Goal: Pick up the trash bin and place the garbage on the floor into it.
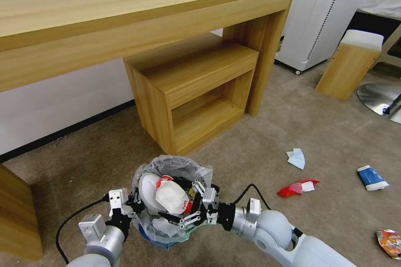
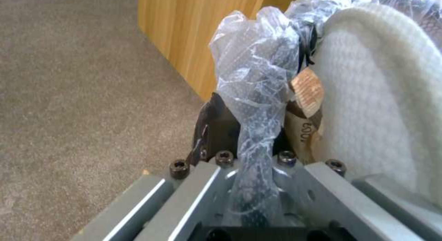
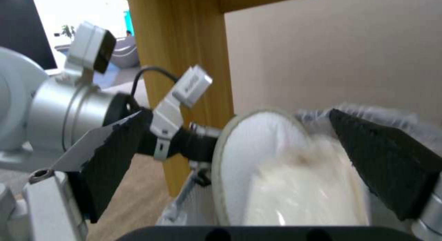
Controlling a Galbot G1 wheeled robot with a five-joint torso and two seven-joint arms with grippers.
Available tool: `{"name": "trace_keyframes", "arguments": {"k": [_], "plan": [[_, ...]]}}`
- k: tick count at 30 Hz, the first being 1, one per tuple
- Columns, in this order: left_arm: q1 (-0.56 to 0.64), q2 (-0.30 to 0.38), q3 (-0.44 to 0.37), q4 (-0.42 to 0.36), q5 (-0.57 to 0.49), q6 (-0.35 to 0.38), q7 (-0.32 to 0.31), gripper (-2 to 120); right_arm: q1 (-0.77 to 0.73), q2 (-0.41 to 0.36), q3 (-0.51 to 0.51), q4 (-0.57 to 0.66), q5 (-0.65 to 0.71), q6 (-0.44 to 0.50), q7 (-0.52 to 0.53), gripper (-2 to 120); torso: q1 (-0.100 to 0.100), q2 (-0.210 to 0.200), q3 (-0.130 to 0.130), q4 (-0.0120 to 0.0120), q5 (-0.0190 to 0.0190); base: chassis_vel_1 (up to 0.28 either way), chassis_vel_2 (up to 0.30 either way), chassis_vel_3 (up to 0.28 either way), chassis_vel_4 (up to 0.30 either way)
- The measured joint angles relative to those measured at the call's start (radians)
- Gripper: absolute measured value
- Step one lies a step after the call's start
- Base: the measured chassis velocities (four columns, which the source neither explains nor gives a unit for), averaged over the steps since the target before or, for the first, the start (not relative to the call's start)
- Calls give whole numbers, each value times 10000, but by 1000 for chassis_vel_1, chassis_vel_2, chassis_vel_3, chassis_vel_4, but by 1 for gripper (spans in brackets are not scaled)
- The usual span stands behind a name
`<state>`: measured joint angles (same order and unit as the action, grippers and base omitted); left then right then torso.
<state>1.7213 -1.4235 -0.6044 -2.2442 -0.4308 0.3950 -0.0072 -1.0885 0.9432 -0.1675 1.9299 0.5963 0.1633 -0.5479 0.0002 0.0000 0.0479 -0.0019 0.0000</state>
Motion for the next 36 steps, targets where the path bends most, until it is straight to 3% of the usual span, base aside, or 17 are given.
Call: {"name": "trace_keyframes", "arguments": {"k": [30,36], "plan": [[93,-58,42,169,129,-138,91,1,-498,671,1446,812,588,131,1586,100,0,0,0,0,0,0,0,0,0],[3,-29,-76,117,1,-144,87,1,-690,796,2114,964,642,169,3060,100,0,0,0,0,0,0,0,0,0]]}}
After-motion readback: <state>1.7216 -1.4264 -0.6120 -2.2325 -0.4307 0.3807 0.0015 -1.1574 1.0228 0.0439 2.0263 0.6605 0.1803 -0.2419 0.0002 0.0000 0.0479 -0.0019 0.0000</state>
